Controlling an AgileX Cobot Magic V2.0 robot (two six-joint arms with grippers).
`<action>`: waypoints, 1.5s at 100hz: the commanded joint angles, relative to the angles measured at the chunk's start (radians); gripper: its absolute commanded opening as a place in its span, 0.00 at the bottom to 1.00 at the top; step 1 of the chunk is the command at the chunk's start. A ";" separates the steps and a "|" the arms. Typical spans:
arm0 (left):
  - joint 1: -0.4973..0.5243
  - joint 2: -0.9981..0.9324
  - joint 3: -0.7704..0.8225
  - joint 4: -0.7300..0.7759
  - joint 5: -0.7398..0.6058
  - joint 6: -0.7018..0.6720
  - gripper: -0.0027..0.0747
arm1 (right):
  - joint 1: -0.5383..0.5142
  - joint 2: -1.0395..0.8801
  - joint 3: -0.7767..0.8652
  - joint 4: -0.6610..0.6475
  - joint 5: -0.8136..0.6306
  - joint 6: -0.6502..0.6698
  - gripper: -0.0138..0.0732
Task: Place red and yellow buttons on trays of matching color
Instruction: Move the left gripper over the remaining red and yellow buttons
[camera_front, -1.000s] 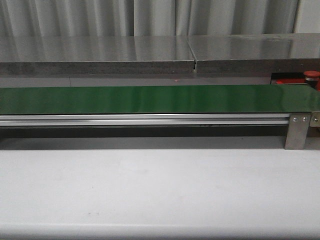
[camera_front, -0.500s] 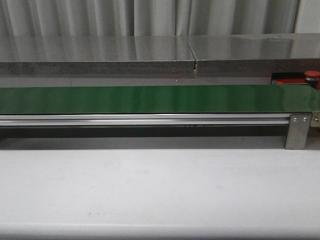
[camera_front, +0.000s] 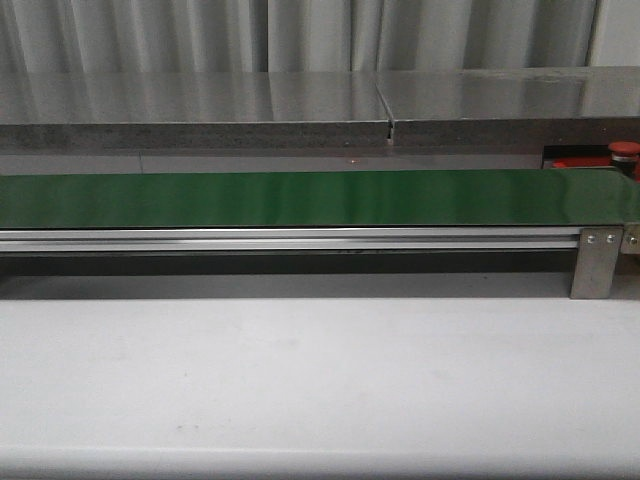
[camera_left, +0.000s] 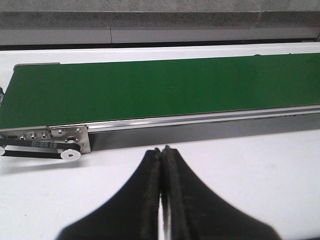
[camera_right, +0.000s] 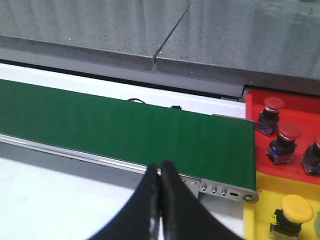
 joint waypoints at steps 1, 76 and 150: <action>-0.008 0.006 -0.024 -0.023 -0.063 -0.002 0.17 | 0.000 -0.001 -0.025 0.018 -0.043 -0.009 0.02; 0.080 0.219 -0.206 0.139 -0.069 -0.153 0.87 | 0.000 -0.001 -0.025 0.018 -0.043 -0.009 0.02; 0.422 1.190 -1.018 0.061 0.066 -0.153 0.83 | 0.000 -0.001 -0.025 0.018 -0.043 -0.009 0.02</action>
